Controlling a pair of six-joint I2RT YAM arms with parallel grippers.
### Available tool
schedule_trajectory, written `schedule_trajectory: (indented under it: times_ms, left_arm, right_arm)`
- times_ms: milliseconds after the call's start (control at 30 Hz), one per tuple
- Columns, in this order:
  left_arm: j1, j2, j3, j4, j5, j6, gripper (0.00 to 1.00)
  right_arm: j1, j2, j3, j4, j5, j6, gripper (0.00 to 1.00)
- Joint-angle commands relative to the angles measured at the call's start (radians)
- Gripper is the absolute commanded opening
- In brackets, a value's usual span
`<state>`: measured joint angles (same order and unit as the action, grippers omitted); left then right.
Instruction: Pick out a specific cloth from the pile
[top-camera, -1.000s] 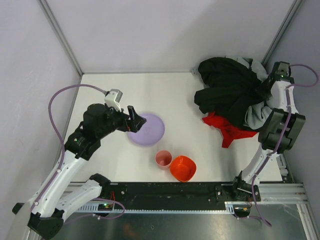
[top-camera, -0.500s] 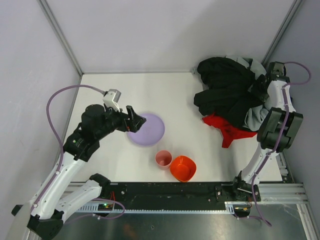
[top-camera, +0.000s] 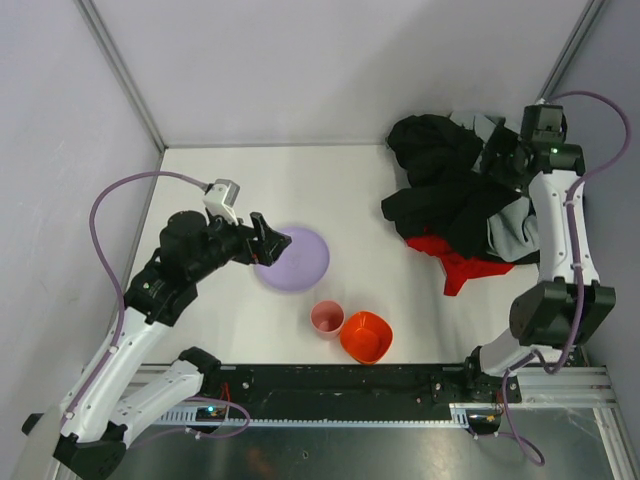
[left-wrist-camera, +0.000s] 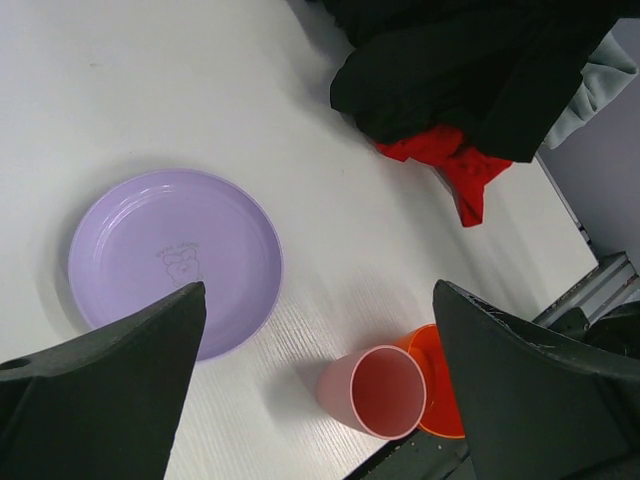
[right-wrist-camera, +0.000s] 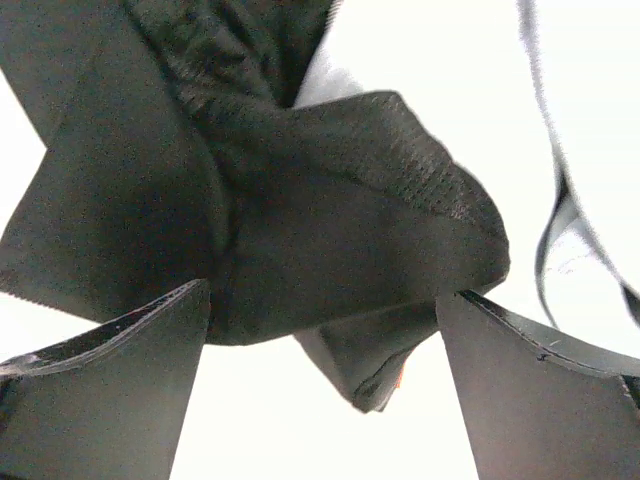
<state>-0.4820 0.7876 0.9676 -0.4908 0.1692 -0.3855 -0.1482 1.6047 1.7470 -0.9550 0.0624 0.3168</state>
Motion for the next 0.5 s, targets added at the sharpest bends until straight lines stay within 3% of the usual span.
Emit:
schedule_trajectory:
  times_ms: [0, 267, 467]
  left_arm:
    - [-0.006, -0.017, -0.009, 0.026, 0.023, -0.017, 1.00]
    - [-0.006, -0.017, -0.020, 0.026, 0.021, -0.015, 1.00]
    - [-0.005, -0.013, -0.038, 0.027, 0.023, -0.022, 1.00]
  right_arm:
    - [0.117, -0.097, -0.010, -0.073, 0.059, 0.010, 0.99]
    - [0.368, -0.144, -0.161, -0.020, 0.089, 0.096, 0.99]
    - [0.476, -0.034, -0.271, 0.068, 0.074, 0.156, 0.99]
